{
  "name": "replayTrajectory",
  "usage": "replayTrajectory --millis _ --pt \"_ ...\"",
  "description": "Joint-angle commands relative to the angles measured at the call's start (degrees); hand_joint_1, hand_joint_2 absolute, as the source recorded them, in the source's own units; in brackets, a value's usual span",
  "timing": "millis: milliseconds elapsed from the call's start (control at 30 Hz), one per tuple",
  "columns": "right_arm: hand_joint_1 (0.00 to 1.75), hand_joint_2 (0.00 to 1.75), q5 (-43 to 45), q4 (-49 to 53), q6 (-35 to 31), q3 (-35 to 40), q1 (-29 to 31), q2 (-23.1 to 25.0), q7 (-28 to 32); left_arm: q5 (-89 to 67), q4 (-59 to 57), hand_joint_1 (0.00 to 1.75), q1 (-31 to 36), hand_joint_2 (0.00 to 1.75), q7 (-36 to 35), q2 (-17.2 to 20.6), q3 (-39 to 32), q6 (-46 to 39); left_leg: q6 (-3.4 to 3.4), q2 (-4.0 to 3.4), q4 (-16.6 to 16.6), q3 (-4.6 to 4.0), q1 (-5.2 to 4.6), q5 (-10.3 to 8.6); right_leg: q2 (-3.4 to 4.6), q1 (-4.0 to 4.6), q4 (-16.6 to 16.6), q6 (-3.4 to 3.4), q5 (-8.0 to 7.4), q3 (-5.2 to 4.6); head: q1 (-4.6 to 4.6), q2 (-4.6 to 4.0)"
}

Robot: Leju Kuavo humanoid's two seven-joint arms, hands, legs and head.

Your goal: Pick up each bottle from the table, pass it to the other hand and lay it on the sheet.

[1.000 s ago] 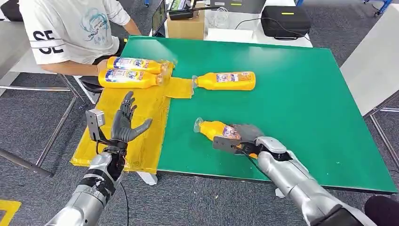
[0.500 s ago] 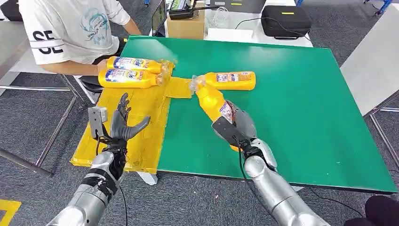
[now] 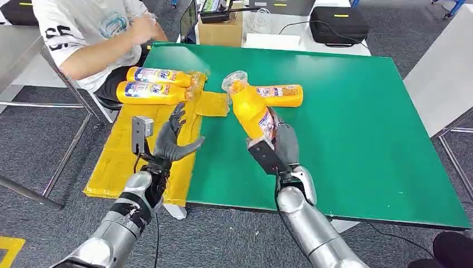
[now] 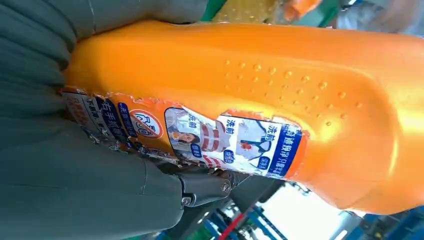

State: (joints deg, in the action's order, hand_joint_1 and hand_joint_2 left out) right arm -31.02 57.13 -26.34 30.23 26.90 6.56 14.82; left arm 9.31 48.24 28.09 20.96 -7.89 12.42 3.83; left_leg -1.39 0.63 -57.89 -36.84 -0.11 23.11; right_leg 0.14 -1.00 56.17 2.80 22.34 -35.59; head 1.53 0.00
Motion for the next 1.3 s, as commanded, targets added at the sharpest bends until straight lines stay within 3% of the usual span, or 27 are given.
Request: replayTrajectory --millis 33,733,1167,1200,1233,1267,1300 --pt "1.75 1.75 -1.9 -4.5 0.6 3.4 4.2 0.3 2.6 5.0 5.3 0.0 2.1 1.75 -2.9 0.3 7.9 3.0 0.09 -0.12 -0.1 0.3 0.05 0.21 0.05 0.07 0.1 -0.12 0.17 0.3 0.0 0.0" --pt "1.75 1.75 -6.6 -15.4 8.8 11.8 11.4 2.4 2.4 12.5 8.4 0.0 2.3 1.75 -5.7 0.5 9.7 4.7 0.08 -0.1 0.0 0.24 0.04 0.12 0.05 0.05 0.0 -0.11 0.1 0.23 0.0 0.0" --pt "1.75 1.75 -7.9 -16.9 8.0 12.5 12.6 3.0 0.5 16.0 8.8 0.0 1.6 1.75 -6.2 1.2 8.4 7.7 0.05 -0.07 0.0 0.12 0.01 0.06 0.03 0.02 0.0 -0.07 0.05 0.11 0.02 0.0" --pt "1.75 1.75 -8.0 -16.8 7.7 12.3 12.7 3.0 0.2 16.4 9.3 1.75 1.3 1.75 -5.7 1.2 8.1 8.3 0.09 -0.11 0.0 0.29 0.04 0.16 0.05 0.05 0.0 -0.13 0.14 0.28 0.0 0.0" --pt "1.75 1.75 -8.0 -16.6 6.8 11.8 12.6 3.1 -0.2 16.4 9.8 1.75 1.0 1.75 -5.5 1.2 7.8 8.3 0.06 -0.09 0.0 0.19 0.03 0.1 0.05 0.04 0.0 -0.09 0.08 0.18 0.0 0.0" --pt "0.58 1.75 -8.1 -16.2 5.7 11.3 12.3 3.1 -0.8 16.4 10.3 1.75 0.6 1.75 -5.5 1.2 7.5 7.9 0.05 -0.09 0.0 0.12 0.02 0.07 0.05 0.02 0.0 -0.07 0.05 0.11 0.02 0.0" --pt "0.0 1.75 -7.0 -15.4 4.6 9.9 11.6 3.1 -0.9 17.6 10.9 1.75 0.0 1.75 -5.5 0.9 6.7 8.3 0.08 -0.13 0.0 0.29 0.04 0.16 0.08 0.05 0.0 -0.13 0.14 0.26 0.0 0.0"
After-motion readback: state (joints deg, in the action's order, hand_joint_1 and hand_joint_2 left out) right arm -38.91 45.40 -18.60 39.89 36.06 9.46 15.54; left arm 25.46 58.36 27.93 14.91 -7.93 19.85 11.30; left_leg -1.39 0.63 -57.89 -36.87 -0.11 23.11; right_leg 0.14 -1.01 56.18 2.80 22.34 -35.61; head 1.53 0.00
